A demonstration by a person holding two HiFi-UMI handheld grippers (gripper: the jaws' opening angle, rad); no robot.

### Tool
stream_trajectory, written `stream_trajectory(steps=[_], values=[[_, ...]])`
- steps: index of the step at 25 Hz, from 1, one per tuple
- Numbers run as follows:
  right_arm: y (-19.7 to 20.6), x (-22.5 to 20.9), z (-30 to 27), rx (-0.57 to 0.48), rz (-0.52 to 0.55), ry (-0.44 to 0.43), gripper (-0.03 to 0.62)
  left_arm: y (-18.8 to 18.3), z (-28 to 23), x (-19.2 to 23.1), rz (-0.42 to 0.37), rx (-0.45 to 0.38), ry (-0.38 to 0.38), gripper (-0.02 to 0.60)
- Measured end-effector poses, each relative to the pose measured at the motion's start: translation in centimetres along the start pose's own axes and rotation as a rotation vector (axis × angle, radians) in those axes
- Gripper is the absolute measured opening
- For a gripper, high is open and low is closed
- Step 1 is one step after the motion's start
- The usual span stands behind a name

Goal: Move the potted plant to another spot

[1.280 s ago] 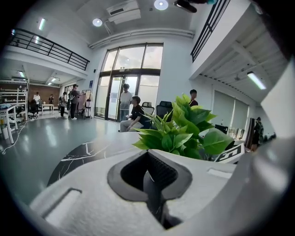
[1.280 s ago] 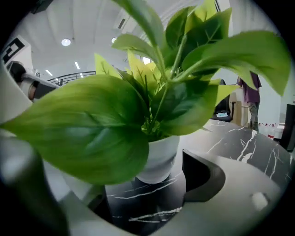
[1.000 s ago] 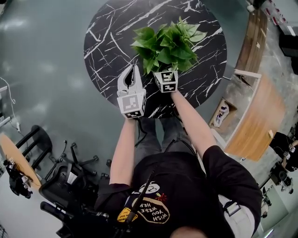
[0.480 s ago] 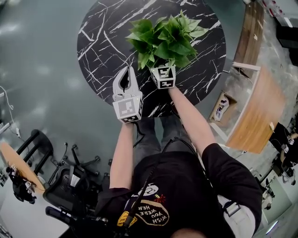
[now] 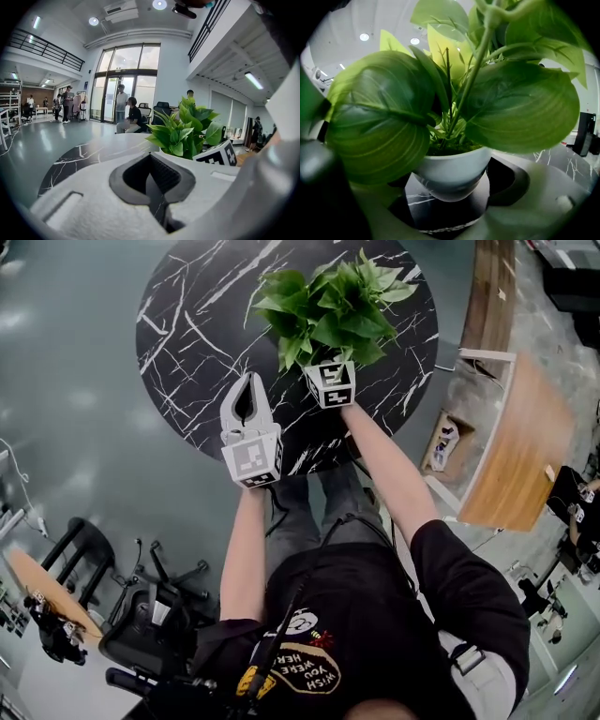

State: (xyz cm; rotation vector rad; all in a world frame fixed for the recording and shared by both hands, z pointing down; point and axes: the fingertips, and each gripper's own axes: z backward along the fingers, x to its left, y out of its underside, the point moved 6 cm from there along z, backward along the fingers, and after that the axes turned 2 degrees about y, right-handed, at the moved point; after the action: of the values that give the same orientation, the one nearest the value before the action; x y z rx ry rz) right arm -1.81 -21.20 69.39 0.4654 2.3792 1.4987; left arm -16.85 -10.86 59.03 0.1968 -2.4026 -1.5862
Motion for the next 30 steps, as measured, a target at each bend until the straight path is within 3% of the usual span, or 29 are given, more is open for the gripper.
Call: stream_trajectory(steps=[9,30], values=[[0.5,-7.0,1.6,0.002,-0.038,0.093,0.489,0.5,-1.8,-4.9,-0.012,0.015,0.071,0.003],[0.2,-20.2,3.0,-0.005,-0.108,0.258,0.489,-0.2,-6.1,-11.1,-0.039,0.035,0.178,0.003]])
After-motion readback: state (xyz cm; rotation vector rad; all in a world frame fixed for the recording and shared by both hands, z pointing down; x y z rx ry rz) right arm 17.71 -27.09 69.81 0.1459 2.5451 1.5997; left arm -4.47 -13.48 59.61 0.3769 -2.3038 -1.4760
